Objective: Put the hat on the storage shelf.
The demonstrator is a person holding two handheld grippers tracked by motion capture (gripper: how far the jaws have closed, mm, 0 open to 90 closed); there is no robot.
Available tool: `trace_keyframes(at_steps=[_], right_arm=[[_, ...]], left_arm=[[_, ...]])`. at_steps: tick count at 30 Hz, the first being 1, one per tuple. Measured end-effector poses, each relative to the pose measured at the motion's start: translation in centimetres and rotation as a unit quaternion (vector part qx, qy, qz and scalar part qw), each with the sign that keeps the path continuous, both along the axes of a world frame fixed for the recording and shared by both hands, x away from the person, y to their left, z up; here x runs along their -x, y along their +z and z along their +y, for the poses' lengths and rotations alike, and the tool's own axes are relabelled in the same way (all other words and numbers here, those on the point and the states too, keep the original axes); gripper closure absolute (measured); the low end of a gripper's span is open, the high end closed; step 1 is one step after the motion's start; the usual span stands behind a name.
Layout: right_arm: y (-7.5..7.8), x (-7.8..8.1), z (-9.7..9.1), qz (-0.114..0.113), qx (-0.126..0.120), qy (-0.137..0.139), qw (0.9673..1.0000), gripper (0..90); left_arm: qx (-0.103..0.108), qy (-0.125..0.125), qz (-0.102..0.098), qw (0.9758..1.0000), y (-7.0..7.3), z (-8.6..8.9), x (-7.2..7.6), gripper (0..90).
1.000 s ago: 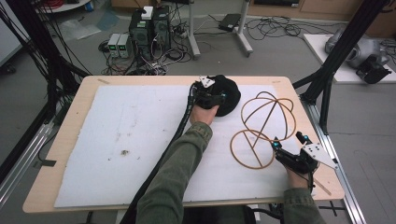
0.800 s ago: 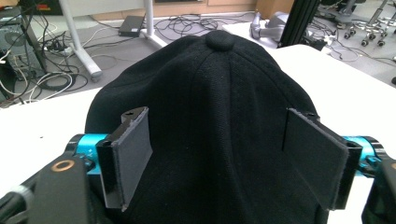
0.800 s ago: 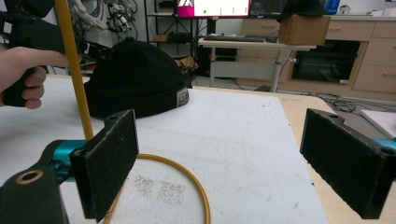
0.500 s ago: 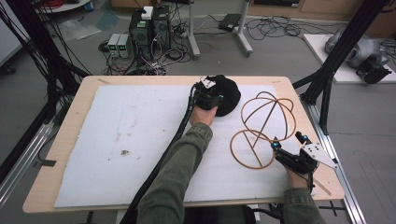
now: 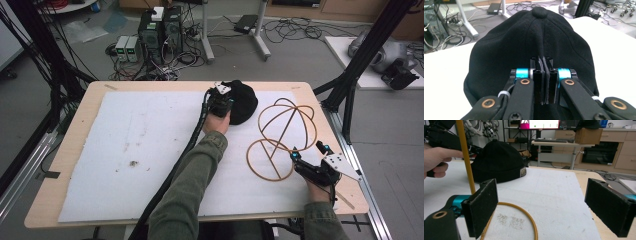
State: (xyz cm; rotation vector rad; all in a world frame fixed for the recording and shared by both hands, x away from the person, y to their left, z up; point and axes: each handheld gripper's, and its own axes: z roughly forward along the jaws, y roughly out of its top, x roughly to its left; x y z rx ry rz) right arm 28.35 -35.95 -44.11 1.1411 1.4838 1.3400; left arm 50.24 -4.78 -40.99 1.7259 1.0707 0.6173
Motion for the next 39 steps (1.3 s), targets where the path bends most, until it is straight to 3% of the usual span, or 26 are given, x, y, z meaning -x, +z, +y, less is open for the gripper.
trace_keyframes(at_steps=[12, 17, 24, 28, 30, 33, 35, 39], right_arm=[[0.0, 0.2, 0.0, -0.002, 0.002, 0.003, 1.0000, 10.7], [0.0, 0.3, 0.0, -0.003, 0.003, 0.003, 1.0000, 10.7], [0.1, 0.5, -0.1, -0.003, 0.004, 0.005, 1.0000, 10.7], [0.1, 0.6, 0.0, -0.004, 0.006, 0.006, 1.0000, 10.7], [0.1, 0.6, 0.0, -0.005, 0.007, 0.005, 1.0000, 10.7], [0.1, 0.6, 0.0, -0.004, 0.005, 0.004, 1.0000, 10.7], [0.0, 0.6, 0.0, -0.004, 0.007, 0.004, 1.0000, 10.7], [0.1, 0.6, 0.0, -0.004, 0.006, 0.002, 1.0000, 10.7]], left_arm=[[-0.009, -0.013, -0.016, 0.9998, 1.0, 0.2, 0.6, 88.1], [0.001, -0.014, -0.029, 0.9995, 1.7, 0.7, 1.1, 88.2], [0.028, -0.010, -0.060, 0.9977, 4.0, 2.6, 2.5, 88.0], [0.057, -0.005, -0.079, 0.9953, 5.2, 4.1, 3.3, 88.0], [0.063, -0.004, -0.085, 0.9944, 5.4, 4.4, 3.5, 88.0], [0.065, -0.010, -0.114, 0.9912, 6.5, 5.0, 4.3, 87.9], [0.072, -0.013, -0.120, 0.9901, 6.8, 5.1, 4.5, 87.9], [0.100, -0.029, -0.141, 0.9845, 8.3, 5.4, 5.6, 87.9]])
